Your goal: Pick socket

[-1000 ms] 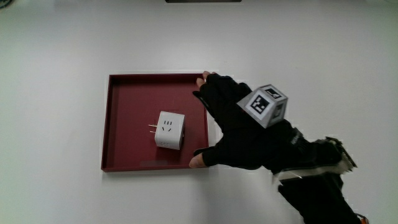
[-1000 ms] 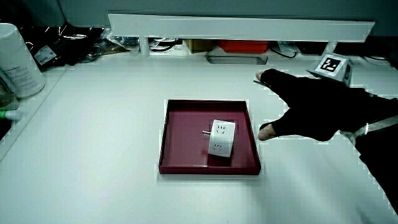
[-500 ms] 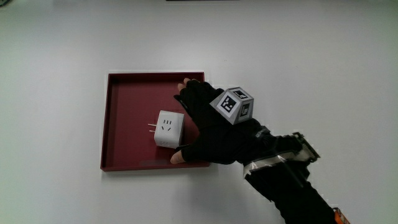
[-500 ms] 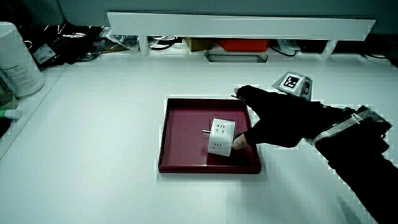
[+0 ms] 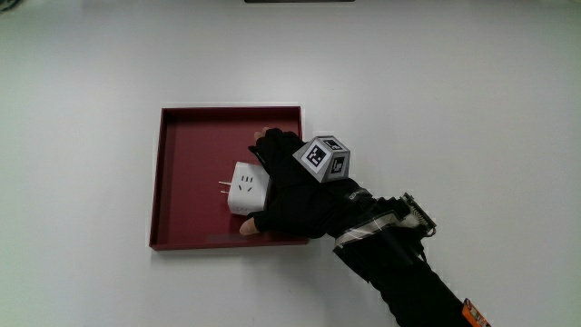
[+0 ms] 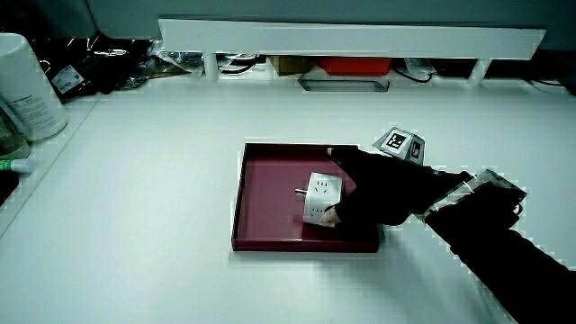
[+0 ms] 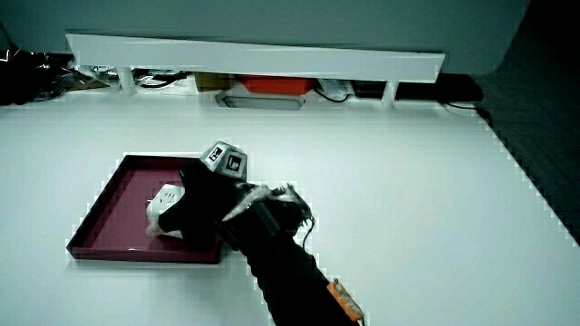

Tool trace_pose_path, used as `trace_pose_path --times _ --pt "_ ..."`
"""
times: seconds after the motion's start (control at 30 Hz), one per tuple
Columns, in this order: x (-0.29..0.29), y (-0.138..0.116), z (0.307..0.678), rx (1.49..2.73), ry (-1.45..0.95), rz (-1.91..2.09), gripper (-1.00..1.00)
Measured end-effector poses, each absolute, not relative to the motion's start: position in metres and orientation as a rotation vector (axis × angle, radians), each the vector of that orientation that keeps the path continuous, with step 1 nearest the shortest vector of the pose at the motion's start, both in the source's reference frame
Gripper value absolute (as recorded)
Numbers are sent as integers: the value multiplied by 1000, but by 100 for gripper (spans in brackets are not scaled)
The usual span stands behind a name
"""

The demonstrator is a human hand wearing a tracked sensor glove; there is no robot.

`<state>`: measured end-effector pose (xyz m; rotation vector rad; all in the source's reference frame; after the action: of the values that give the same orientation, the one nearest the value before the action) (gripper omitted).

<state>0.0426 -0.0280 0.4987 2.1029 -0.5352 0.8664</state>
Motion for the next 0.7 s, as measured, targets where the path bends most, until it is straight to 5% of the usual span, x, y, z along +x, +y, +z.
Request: trace_pose_path --times 0.47,0.7 --pt "36 -23 522 2073 -487 872 0" --pt "39 -23 522 2114 -472 922 44"
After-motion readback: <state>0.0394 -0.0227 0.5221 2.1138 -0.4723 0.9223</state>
